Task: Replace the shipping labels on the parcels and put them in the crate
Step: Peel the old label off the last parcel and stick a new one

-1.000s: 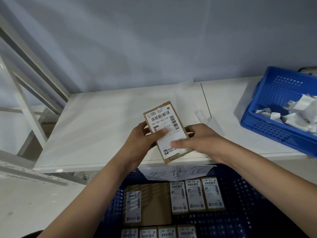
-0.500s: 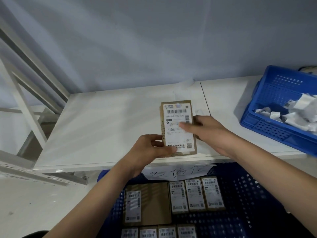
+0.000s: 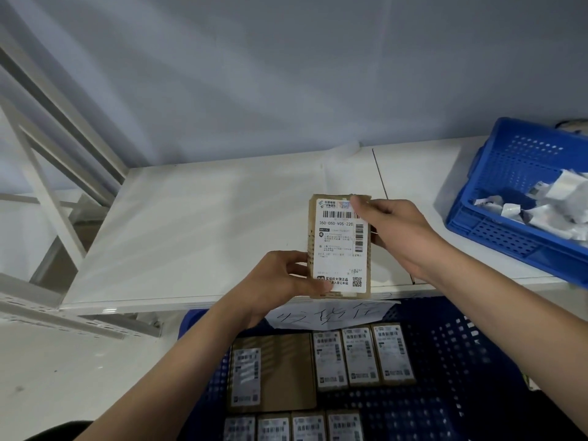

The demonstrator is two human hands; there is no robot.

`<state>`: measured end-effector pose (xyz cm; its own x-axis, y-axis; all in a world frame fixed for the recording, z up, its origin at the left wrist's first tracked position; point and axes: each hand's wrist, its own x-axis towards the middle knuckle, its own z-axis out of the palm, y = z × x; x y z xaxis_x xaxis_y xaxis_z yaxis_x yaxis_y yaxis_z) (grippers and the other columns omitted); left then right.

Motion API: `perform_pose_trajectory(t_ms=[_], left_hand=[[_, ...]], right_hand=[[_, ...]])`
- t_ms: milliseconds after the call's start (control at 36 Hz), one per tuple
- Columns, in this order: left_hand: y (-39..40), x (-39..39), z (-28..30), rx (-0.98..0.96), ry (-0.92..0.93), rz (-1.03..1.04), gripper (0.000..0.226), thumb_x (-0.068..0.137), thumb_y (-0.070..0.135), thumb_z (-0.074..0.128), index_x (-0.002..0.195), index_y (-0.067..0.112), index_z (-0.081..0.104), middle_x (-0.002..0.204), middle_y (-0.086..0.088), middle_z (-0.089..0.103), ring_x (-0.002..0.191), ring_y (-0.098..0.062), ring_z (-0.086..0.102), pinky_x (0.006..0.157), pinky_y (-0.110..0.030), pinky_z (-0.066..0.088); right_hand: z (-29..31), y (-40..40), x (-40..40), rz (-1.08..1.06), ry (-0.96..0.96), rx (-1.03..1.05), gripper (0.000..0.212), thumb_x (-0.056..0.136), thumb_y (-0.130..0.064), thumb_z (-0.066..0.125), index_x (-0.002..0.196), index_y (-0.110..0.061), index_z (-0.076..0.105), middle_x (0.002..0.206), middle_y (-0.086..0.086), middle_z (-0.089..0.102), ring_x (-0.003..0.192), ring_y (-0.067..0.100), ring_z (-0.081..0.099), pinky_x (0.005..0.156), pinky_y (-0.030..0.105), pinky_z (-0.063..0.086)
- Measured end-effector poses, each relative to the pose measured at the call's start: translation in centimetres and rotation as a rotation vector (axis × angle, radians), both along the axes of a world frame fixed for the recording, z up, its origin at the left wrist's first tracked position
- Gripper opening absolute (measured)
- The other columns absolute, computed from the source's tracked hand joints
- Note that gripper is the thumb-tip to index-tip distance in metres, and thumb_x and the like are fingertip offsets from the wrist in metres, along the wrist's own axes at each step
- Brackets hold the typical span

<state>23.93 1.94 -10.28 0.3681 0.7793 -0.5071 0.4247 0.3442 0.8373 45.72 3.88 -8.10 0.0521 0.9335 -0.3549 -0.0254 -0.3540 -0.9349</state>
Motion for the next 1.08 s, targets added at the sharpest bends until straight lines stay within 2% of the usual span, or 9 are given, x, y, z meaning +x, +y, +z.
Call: perform_pose_trajectory(t_ms=[222,444,611,667,750,778,861,944,1083], left_hand=[[-0.1,0.0,0.0,0.002,0.001,-0.032,0.051,0.078,0.024,0.088,0.126,0.024,0.069,0.112,0.008,0.077,0.108,-0.009,0.07,0.109,-0.04,0.049],[-0.4,0.5,-0.1,-0.009,-0.012,0.002,0.062,0.085,0.024,0.083,0.141,0.024,0.057,0.113,0.009,0.077,0.107,-0.009,0.071,0.108,-0.039,0.05],[-0.5,0.5,0.0,0.015,-0.021,0.038,0.057,0.082,0.031,0.084,0.135,0.027,0.064,0.114,0.011,0.076,0.11,-0.008,0.069,0.108,-0.04,0.05],[-0.4,0.4,-0.2,0.017,-0.04,0.078,0.055,0.081,0.03,0.085,0.132,0.025,0.066,0.112,0.01,0.076,0.109,-0.01,0.07,0.108,-0.04,0.051],[0.0,0.0,-0.5,0.02,-0.095,0.154,0.054,0.079,0.03,0.087,0.129,0.022,0.066,0.112,0.006,0.077,0.108,-0.012,0.071,0.106,-0.039,0.052],[0.2,-0.1,-0.6,0.025,-0.113,0.177,0.055,0.079,0.03,0.088,0.128,0.021,0.066,0.112,0.004,0.077,0.108,-0.014,0.072,0.105,-0.039,0.053],[0.4,-0.4,-0.8,0.042,-0.151,0.214,0.062,0.075,0.032,0.091,0.129,0.019,0.064,0.113,0.001,0.077,0.11,-0.016,0.071,0.104,-0.04,0.053],[0.3,-0.5,-0.8,0.042,-0.164,0.22,0.068,0.071,0.037,0.092,0.13,0.019,0.063,0.114,0.001,0.077,0.112,-0.017,0.07,0.106,-0.041,0.052],[0.5,-0.6,-0.9,0.049,-0.141,0.2,0.076,0.065,0.048,0.092,0.131,0.024,0.062,0.116,0.005,0.076,0.117,-0.015,0.068,0.108,-0.043,0.05]], right_hand=[[0.1,-0.1,0.4,-0.015,0.031,-0.014,0.037,0.09,-0.033,0.071,0.106,0.0,0.072,0.102,0.004,0.078,0.098,0.018,0.074,0.1,0.036,0.054],[-0.3,0.2,0.1,-0.095,0.005,-0.024,0.036,0.09,-0.036,0.072,0.102,-0.002,0.072,0.097,0.004,0.078,0.098,0.02,0.074,0.1,0.038,0.055],[-0.5,0.3,0.3,-0.121,0.023,-0.034,0.039,0.087,-0.037,0.075,0.104,-0.002,0.072,0.097,0.004,0.078,0.099,0.021,0.074,0.099,0.038,0.055],[-0.8,0.3,0.4,-0.066,0.009,-0.053,0.046,0.085,-0.038,0.076,0.113,-0.003,0.068,0.101,0.003,0.078,0.101,0.02,0.073,0.1,0.039,0.055],[-1.1,0.0,0.4,0.113,-0.024,-0.138,0.081,0.074,-0.04,0.082,0.14,-0.005,0.05,0.112,0.002,0.075,0.103,0.016,0.072,0.098,0.037,0.055],[-1.0,-0.1,0.3,0.179,-0.042,-0.163,0.081,0.075,-0.036,0.083,0.142,-0.007,0.048,0.114,0.001,0.075,0.103,0.015,0.072,0.098,0.037,0.055],[-0.8,-0.8,-0.1,0.329,-0.095,-0.198,0.054,0.081,-0.025,0.082,0.13,-0.013,0.061,0.114,-0.005,0.075,0.103,0.011,0.072,0.096,0.033,0.056],[-0.8,-1.1,-0.4,0.335,-0.119,-0.14,0.03,0.084,-0.021,0.08,0.112,-0.02,0.069,0.111,-0.006,0.075,0.102,0.011,0.072,0.094,0.03,0.057],[-0.5,-1.0,-0.7,0.329,-0.18,-0.095,0.022,0.088,-0.02,0.078,0.108,-0.024,0.069,0.109,-0.007,0.075,0.102,0.013,0.071,0.094,0.031,0.057]])
